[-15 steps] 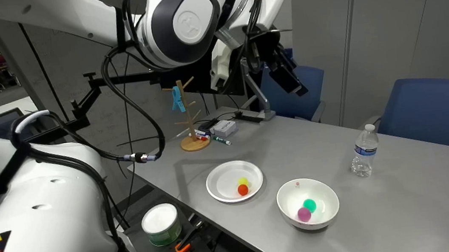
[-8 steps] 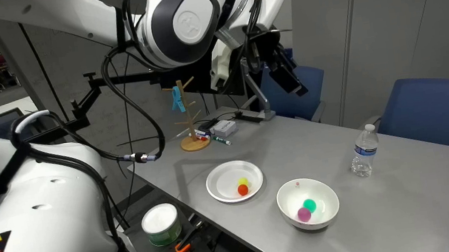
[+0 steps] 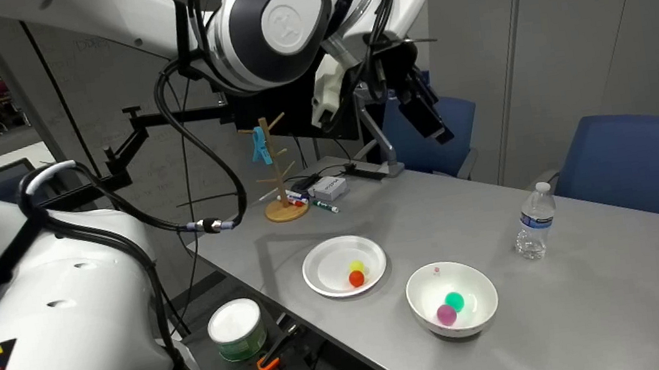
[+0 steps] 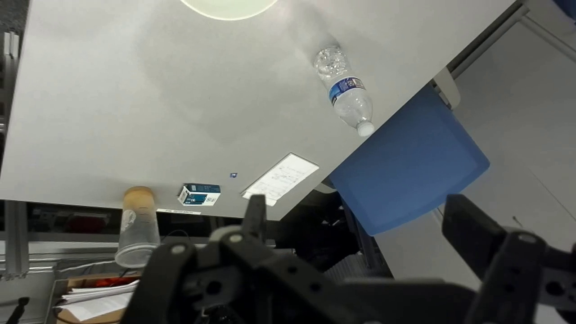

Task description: Take the yellow and orange bowls on the plate and put them in the bowl

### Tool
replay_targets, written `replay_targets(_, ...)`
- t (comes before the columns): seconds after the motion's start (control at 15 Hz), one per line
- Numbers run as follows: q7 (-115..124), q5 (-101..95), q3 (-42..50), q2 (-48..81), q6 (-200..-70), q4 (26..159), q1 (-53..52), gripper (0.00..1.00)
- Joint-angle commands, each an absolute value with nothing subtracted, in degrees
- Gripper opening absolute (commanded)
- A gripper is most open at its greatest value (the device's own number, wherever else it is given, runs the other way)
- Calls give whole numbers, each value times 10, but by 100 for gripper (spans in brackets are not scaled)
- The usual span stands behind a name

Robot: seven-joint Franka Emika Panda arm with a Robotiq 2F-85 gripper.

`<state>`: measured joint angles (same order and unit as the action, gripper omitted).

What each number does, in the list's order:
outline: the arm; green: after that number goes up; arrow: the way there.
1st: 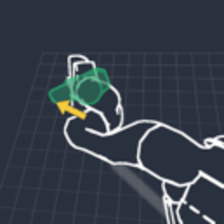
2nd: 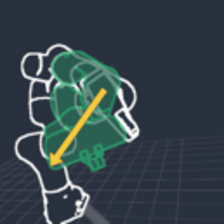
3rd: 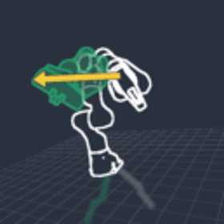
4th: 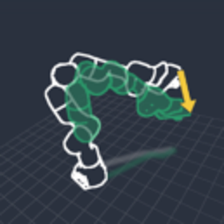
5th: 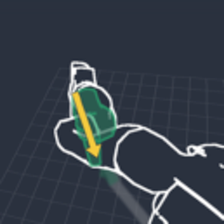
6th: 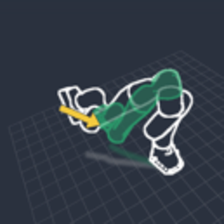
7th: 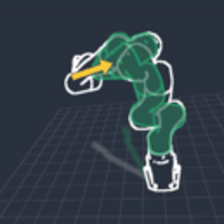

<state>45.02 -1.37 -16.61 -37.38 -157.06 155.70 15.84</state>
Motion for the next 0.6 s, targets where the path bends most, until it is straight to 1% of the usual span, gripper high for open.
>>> replay_targets(0.0, 438, -10, -154, -317, -1515, 1489, 142, 100)
replay_targets(0.4, 416, 11, -130, -220, -1409, 1393, 80, 100)
replay_targets(0.47, 444, -18, -138, -261, -1452, 1439, 95, 100)
replay_targets(0.53, 442, -14, -133, -246, -1437, 1426, 85, 100)
